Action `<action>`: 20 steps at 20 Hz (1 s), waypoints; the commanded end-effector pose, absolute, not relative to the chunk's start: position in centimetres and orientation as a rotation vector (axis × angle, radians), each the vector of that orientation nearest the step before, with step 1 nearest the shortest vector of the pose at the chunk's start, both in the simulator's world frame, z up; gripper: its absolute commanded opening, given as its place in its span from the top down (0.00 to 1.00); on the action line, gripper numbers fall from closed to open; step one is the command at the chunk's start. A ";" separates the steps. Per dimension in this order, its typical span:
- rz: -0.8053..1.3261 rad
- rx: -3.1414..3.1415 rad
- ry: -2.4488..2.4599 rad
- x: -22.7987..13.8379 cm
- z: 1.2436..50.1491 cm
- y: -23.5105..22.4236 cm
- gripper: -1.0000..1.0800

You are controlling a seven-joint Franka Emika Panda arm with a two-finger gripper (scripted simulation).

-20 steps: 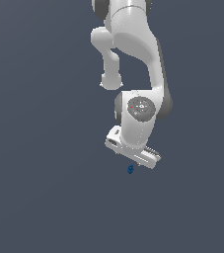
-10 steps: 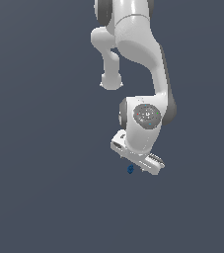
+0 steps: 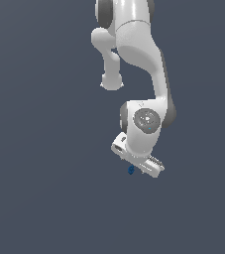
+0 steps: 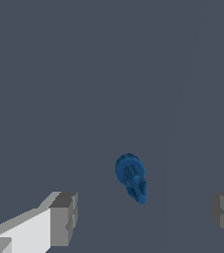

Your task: Pick up the object and move it to a goal position.

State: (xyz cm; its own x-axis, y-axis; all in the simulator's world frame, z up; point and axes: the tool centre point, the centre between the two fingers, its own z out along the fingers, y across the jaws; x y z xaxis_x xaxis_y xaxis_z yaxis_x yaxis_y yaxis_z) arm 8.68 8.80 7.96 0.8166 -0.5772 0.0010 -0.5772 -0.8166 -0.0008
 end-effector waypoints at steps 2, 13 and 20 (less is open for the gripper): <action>0.000 -2.993 0.954 8.6 5.9 8.8 0.04; 0.000 -2.993 0.956 8.7 4.3 8.8 1.00; 0.000 -2.993 0.956 8.7 4.3 8.8 1.00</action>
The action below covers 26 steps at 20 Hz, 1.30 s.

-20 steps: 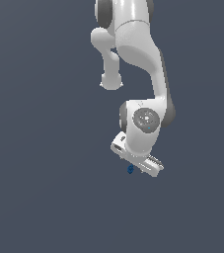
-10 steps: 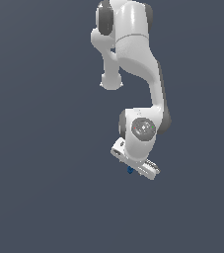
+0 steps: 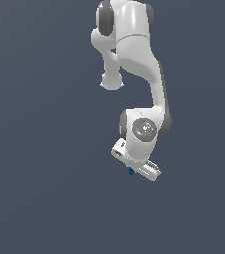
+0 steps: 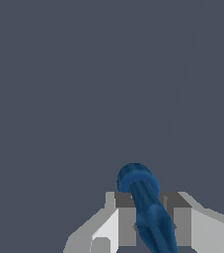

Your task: Pick up the object and move it to a goal position.

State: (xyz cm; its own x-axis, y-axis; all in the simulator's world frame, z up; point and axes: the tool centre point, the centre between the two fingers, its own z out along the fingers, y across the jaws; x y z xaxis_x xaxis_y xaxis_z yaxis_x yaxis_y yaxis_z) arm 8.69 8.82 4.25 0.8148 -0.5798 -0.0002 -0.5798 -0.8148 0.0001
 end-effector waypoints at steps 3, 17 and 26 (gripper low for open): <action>0.000 2.993 -0.956 8.7 4.3 8.8 1.00; 0.000 2.993 -0.956 6.3 5.7 7.0 1.00; -0.001 2.993 -0.956 2.1 8.2 3.8 1.00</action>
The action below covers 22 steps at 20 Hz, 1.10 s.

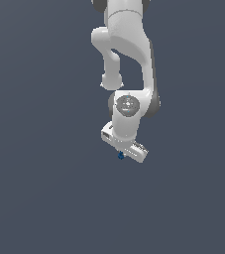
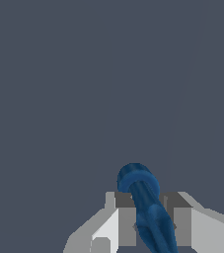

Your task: Pick up the object and move it to a goal position.

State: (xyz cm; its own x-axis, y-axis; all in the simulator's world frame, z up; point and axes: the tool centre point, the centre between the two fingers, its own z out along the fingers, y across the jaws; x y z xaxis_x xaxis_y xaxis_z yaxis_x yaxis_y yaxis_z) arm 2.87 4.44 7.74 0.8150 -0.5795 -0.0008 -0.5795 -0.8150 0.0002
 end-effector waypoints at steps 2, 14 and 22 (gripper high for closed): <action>0.001 -2.992 0.956 1.0 8.9 3.0 1.00; 0.001 -2.991 0.956 -4.3 12.3 -1.3 1.00; 0.001 -2.992 0.956 -5.4 13.1 -2.2 1.00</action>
